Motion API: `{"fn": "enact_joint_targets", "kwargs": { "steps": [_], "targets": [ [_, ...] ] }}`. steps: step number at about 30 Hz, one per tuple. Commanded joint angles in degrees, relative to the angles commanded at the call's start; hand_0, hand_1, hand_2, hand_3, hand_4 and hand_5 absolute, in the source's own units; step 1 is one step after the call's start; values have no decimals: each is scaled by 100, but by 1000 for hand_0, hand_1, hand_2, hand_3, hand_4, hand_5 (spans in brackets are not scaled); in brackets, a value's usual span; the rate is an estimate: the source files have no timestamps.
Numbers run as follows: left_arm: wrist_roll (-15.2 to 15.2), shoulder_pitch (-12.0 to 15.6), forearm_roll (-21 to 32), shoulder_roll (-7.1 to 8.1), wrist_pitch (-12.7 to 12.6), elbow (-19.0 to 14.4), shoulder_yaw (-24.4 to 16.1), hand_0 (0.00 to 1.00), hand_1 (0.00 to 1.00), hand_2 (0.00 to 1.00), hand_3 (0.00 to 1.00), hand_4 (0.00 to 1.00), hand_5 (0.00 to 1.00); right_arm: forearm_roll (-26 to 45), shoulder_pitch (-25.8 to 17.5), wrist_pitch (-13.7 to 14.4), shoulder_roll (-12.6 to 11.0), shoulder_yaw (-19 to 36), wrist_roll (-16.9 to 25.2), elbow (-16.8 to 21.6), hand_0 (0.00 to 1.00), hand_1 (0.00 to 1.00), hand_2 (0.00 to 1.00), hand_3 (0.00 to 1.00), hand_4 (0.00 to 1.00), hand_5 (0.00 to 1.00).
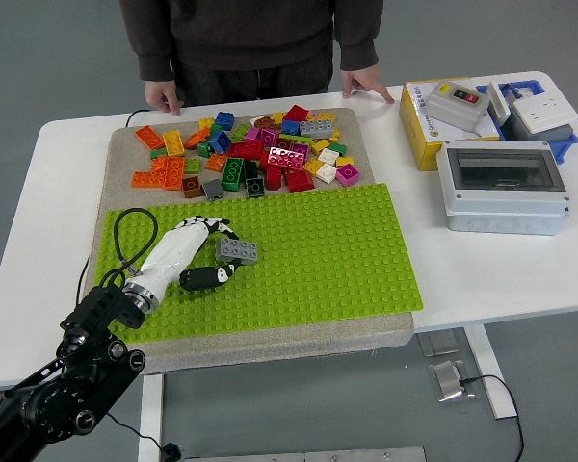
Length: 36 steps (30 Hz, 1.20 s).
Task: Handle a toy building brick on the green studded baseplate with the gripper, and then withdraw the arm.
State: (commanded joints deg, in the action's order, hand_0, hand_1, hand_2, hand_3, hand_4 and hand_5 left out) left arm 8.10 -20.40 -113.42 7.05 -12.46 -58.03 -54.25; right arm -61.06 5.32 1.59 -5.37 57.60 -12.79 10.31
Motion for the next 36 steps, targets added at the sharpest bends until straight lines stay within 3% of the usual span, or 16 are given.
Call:
{"fn": "enact_joint_targets", "kwargs": {
  "steps": [36],
  "targets": [
    [-45, -107, -246, -25, 16, 210, -35, 985, 899, 862, 594, 611, 249, 12, 13, -4, 3, -1, 12, 0, 656, 655, 684, 516, 411, 705]
  ]
}}
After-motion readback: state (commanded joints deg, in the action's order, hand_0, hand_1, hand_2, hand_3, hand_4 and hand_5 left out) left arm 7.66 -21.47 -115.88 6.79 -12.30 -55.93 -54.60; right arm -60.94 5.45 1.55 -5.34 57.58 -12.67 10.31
